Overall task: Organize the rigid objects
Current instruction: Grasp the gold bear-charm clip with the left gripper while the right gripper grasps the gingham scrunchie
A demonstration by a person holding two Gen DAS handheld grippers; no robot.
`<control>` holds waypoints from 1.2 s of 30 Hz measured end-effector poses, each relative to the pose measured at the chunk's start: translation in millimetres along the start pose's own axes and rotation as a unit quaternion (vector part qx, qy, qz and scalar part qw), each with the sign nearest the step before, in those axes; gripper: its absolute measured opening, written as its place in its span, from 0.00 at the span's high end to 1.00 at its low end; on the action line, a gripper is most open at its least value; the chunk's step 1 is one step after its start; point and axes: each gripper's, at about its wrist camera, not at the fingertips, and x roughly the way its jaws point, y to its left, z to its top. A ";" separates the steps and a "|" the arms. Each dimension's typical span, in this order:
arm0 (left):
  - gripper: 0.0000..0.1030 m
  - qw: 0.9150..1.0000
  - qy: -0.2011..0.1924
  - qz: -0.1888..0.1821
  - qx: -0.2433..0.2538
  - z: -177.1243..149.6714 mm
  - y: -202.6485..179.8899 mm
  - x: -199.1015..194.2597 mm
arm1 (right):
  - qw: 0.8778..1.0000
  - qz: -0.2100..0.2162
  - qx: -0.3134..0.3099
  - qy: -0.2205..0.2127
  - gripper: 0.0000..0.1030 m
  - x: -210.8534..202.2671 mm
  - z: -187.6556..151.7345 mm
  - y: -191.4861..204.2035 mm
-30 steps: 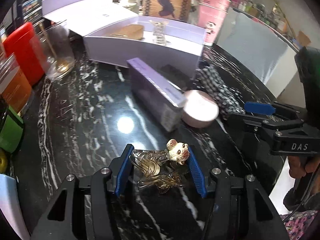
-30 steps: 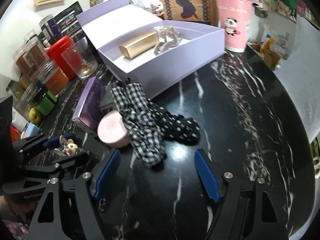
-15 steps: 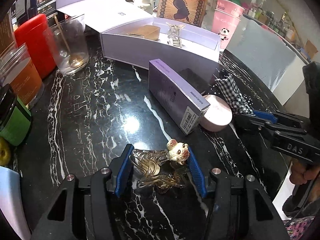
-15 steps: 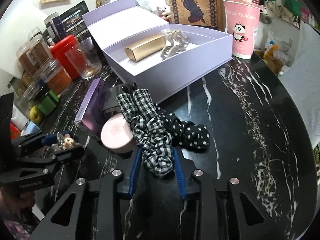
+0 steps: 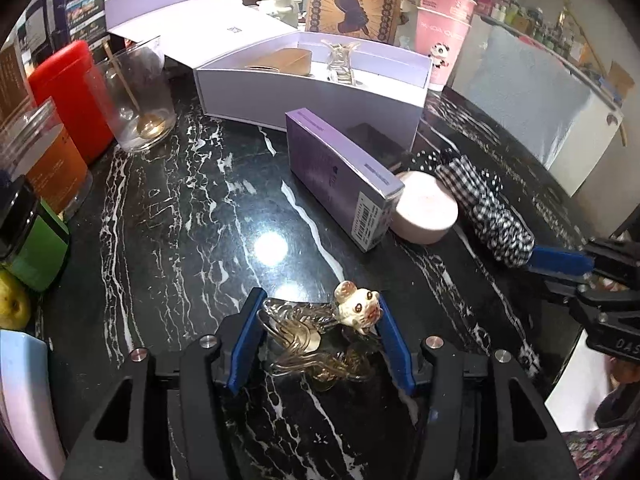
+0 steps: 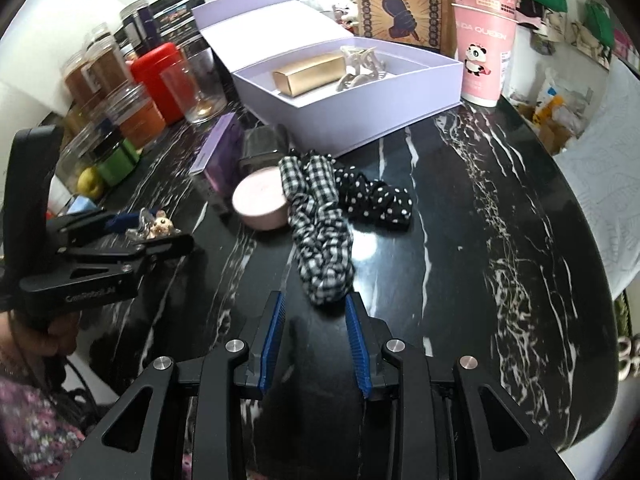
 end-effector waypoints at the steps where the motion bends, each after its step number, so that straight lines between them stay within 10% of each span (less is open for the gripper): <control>1: 0.42 1.000 0.002 0.005 0.005 -0.9 -1.6 0.8 | 1.000 -0.005 0.000 -0.003 0.70 -0.5 -0.6 0.1; 5: 0.31 1.000 0.001 0.005 0.007 -5.1 -3.0 2.7 | 1.000 -0.016 0.017 -0.014 0.45 3.7 4.0 -6.1; 18: 0.47 1.000 -0.001 0.018 -0.026 -15.0 11.6 -8.2 | 0.999 0.011 0.012 -0.032 0.45 28.0 29.5 -8.5; 23: 0.47 0.999 0.002 0.017 -0.030 -15.7 14.5 -9.6 | 1.000 0.007 0.006 -0.030 0.74 32.3 32.8 -6.8; 36: 0.47 0.999 0.002 -0.009 -0.043 -10.3 16.0 -11.3 | 0.999 0.013 0.011 -0.030 0.76 19.8 21.6 -1.6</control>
